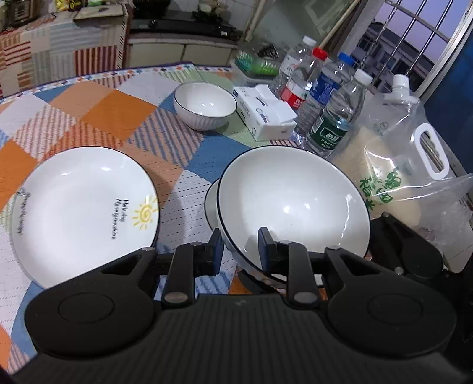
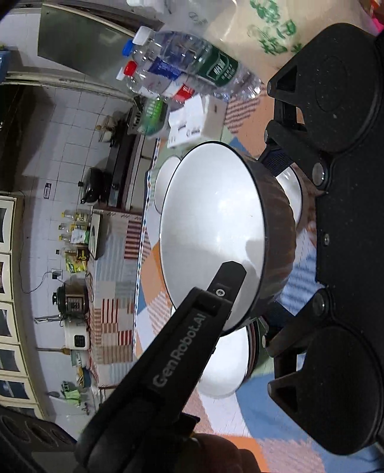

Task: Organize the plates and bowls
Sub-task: 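Lift the second bowl, lower it into the first bowl, release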

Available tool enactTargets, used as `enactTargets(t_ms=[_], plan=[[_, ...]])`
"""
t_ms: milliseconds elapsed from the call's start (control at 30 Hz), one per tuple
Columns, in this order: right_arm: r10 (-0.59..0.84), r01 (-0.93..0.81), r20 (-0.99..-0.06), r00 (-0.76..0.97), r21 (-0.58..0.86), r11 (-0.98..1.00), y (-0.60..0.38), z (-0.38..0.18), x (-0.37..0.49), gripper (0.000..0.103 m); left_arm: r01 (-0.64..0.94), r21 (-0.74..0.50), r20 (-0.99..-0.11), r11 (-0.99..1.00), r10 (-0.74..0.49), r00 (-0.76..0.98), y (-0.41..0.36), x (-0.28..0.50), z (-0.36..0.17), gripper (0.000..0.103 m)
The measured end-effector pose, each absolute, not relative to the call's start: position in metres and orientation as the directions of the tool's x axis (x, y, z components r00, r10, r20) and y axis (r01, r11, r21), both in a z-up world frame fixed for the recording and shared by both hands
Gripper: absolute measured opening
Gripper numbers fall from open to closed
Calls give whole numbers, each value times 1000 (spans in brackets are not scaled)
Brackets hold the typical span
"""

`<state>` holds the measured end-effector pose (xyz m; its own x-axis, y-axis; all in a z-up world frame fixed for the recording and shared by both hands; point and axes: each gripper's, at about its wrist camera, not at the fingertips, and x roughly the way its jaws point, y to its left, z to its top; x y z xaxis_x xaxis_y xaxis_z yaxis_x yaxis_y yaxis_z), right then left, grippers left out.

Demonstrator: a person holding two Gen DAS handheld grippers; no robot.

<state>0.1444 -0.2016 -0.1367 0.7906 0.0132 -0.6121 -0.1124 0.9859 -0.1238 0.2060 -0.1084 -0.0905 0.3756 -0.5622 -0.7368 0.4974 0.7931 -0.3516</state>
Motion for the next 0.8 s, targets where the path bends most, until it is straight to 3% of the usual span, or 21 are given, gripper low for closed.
enactTargets(t_ms=[367,800], plan=[[6,-182,-698,716,-178,967,-222,-159,175,91,503,-347,-803,792,-528,277,-137,244,-126,23],[67,-161,-773,631,-45,986,-234,-168,194,91,576,-188,-870,796,-407,279,-162,254,-127,23]])
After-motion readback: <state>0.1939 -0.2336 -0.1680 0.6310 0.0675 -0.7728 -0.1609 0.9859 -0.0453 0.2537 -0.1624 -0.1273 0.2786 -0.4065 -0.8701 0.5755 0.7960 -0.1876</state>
